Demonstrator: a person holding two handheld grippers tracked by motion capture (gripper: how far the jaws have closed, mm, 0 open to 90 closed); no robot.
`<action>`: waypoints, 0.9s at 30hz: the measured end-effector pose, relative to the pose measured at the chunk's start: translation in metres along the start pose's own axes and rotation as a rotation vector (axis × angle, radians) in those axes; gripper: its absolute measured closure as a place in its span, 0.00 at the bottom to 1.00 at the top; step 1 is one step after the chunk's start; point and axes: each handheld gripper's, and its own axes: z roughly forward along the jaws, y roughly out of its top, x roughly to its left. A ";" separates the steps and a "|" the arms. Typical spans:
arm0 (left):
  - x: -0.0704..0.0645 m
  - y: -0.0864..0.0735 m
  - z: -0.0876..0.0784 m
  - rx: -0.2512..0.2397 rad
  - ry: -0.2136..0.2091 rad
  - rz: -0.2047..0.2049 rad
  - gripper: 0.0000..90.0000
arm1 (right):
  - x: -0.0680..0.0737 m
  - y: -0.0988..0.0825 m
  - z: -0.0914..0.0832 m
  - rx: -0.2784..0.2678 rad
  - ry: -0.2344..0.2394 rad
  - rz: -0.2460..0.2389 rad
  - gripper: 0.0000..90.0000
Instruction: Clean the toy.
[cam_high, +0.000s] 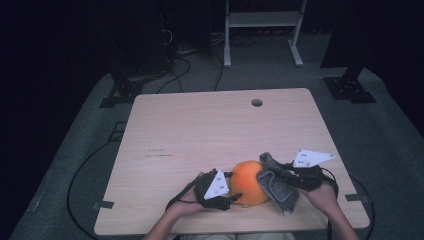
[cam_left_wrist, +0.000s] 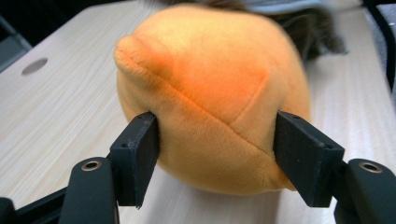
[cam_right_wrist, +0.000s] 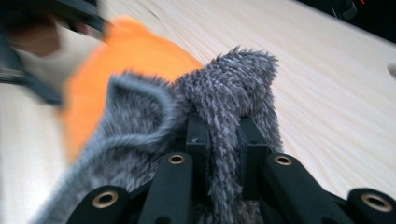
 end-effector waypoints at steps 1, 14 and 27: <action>0.002 -0.002 0.000 0.003 0.002 -0.011 0.36 | 0.011 0.005 -0.001 -0.024 0.050 -0.037 0.86; 0.013 0.008 -0.016 -0.144 0.042 -0.048 0.29 | 0.017 0.006 0.020 0.007 0.031 -0.094 0.86; 0.028 0.009 0.005 -0.102 0.047 -0.084 0.46 | -0.008 -0.008 0.026 -0.009 -0.036 -0.021 0.86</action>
